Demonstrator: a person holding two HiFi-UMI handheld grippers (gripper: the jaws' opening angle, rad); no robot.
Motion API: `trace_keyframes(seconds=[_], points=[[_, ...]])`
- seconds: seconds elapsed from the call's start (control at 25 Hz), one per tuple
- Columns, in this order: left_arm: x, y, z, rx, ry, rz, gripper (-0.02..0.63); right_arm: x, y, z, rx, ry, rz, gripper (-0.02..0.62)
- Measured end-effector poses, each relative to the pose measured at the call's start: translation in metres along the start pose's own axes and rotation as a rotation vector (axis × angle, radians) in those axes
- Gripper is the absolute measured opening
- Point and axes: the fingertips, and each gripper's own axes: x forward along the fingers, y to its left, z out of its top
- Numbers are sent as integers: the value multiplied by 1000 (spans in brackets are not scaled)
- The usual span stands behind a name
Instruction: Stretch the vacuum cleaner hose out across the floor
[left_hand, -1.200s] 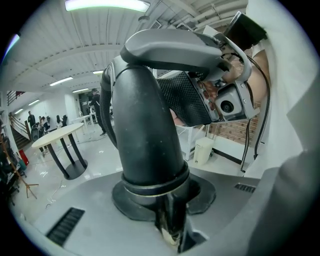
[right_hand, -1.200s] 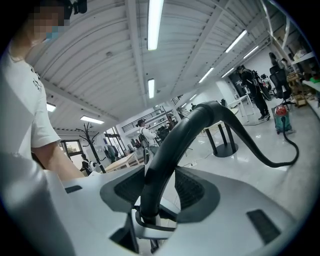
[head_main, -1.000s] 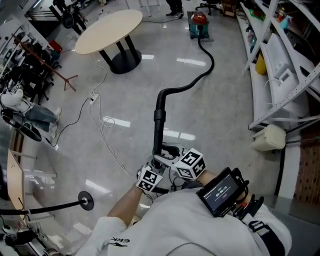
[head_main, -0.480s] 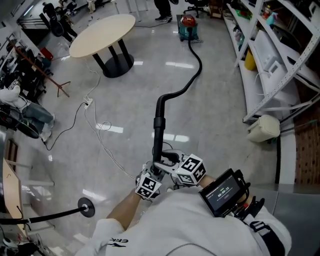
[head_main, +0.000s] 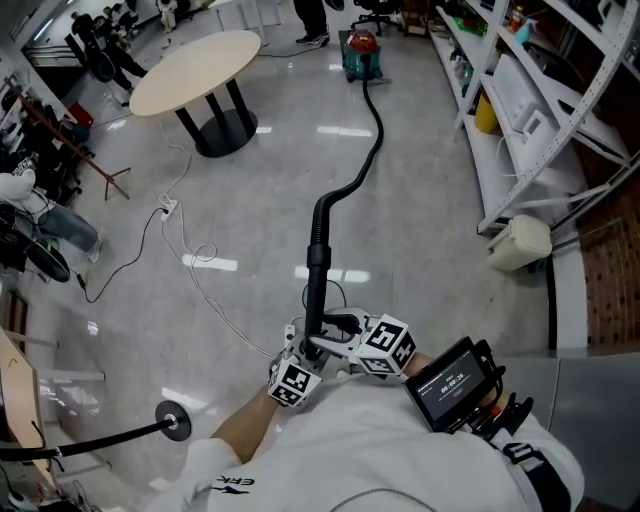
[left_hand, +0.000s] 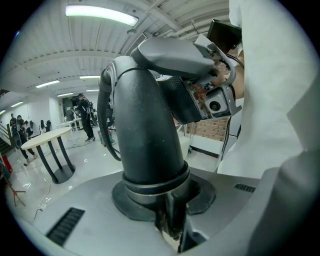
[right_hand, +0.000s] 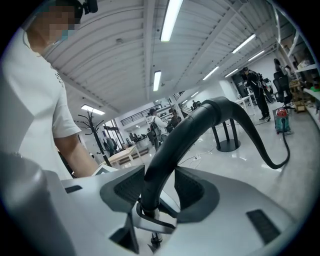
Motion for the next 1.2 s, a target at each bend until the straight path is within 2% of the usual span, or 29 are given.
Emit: trace_keyframes(seconds=[0.28,0.76,1.2], points=[[-13,-24,-13,-8,-3,-18,72,-4,25,-16,-26,28,45,176],[-19,-83,-22,-74,56,0,72,-39,55,-48,-16,80,132,176],[-10,-147,-20,-100,109,-34,73,-86,72,-86,34,94,143,176]])
